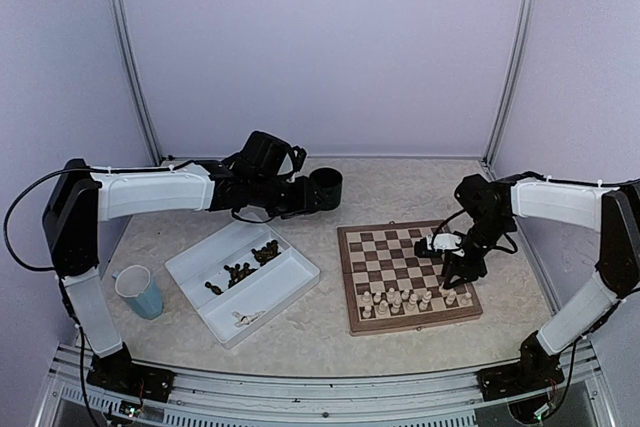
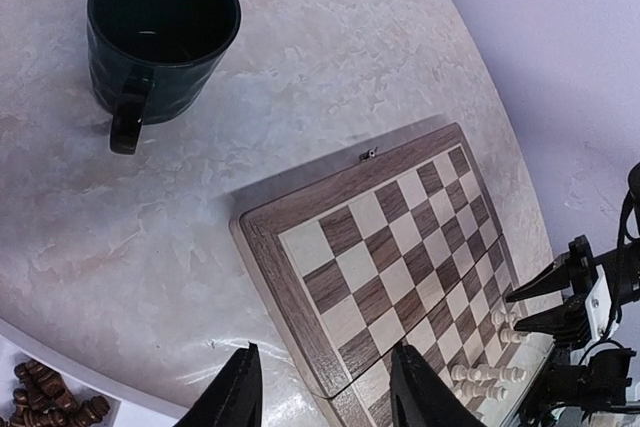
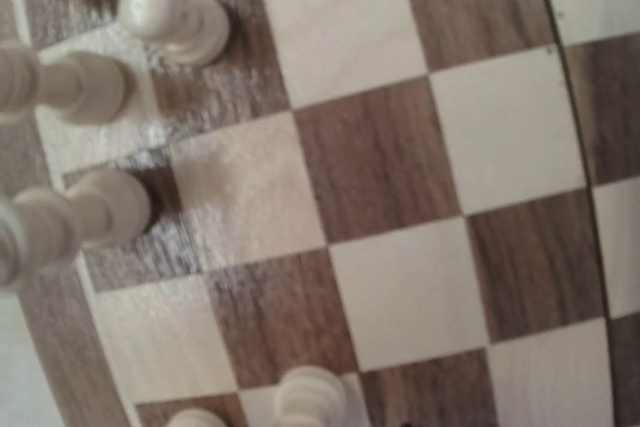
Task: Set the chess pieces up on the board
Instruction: Pick up the pawn from the chessboard.
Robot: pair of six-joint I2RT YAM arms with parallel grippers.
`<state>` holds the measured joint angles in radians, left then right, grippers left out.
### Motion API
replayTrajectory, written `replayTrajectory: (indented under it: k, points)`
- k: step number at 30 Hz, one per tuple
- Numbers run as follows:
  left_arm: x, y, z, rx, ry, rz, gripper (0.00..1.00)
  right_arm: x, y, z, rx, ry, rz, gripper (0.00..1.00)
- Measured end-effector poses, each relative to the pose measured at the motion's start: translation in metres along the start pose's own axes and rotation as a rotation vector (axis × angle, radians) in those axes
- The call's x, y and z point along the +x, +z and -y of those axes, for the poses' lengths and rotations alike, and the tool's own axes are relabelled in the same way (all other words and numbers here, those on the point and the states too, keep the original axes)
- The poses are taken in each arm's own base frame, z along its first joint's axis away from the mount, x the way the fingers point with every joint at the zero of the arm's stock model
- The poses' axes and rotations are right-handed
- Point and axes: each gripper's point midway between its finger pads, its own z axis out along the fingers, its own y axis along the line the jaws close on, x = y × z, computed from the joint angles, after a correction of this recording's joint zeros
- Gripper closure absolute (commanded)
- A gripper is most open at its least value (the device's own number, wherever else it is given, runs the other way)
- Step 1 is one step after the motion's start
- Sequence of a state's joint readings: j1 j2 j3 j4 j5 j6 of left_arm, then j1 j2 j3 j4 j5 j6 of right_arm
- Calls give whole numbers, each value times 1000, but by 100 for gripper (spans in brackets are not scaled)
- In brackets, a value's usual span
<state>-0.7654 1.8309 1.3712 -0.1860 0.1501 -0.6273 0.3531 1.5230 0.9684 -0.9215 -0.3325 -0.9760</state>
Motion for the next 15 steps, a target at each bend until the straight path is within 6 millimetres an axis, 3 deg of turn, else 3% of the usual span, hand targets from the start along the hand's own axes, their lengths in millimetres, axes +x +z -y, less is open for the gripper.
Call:
replayTrajectory:
  k: [4, 9, 15]
  points:
    - [4, 4, -3, -7, -2, -13, 56, 1, 3, -1, -5, -5, -12, 75]
    - [6, 6, -5, -9, -3, -19, 56, 4, 8, -1, -17, 0, -30, 91]
    - [6, 6, -4, -9, -2, -19, 56, -1, 8, -2, -25, -2, -22, 93]
